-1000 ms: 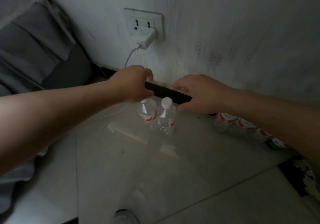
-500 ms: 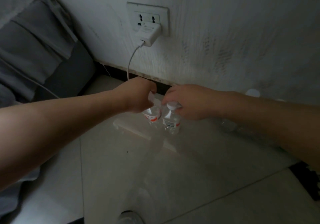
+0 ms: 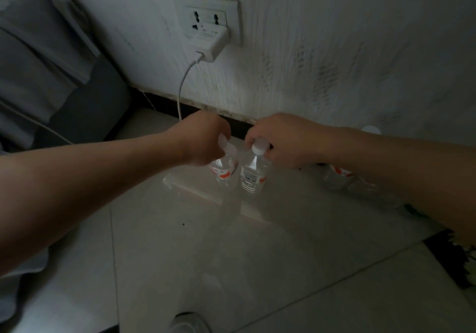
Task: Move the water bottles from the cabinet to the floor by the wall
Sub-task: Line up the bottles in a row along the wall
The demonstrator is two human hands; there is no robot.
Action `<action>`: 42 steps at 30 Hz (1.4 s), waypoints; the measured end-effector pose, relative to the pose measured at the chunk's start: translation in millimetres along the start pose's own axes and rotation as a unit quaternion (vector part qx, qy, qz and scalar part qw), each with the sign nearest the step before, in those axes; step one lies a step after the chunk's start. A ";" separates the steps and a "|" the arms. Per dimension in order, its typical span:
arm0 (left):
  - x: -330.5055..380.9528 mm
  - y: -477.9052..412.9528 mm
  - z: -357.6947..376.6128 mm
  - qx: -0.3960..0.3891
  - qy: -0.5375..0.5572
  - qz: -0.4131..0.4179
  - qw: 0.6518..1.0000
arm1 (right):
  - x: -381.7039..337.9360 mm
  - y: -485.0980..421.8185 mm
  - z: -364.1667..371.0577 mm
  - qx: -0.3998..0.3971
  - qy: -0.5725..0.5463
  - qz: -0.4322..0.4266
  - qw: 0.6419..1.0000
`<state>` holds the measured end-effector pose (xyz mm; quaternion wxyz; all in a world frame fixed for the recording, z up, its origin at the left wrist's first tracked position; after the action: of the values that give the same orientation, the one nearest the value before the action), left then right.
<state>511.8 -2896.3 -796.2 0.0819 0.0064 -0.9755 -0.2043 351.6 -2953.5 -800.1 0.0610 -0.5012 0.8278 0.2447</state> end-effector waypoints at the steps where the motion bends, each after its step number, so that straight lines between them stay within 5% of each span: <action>1: 2.6 -1.3 0.1 -0.001 0.001 0.001 1.000 | 2.0 2.1 -1.1 0.009 -0.004 0.004 1.000; 22: 63.2 -38.4 -19.9 0.042 0.015 0.060 0.997 | 49.8 46.4 -17.1 0.083 -0.033 0.128 0.988; 42: 94.9 -52.7 -11.8 0.033 0.020 0.084 0.996 | 58.7 64.1 -5.6 0.089 -0.037 0.159 0.983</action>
<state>419.0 -2953.6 -791.7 0.1185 -0.0690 -0.9769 -0.1637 268.5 -2978.9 -793.6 0.0964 -0.3462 0.9127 0.1947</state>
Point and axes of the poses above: each hand's wrist, its own y-axis away from the middle knuckle, its own z-axis out of the palm, x = y × z, the point moved 3 cm from there along -y, towards the middle knuckle, and after that the axes turned 9 degrees about -x, right-handed, at the moved point
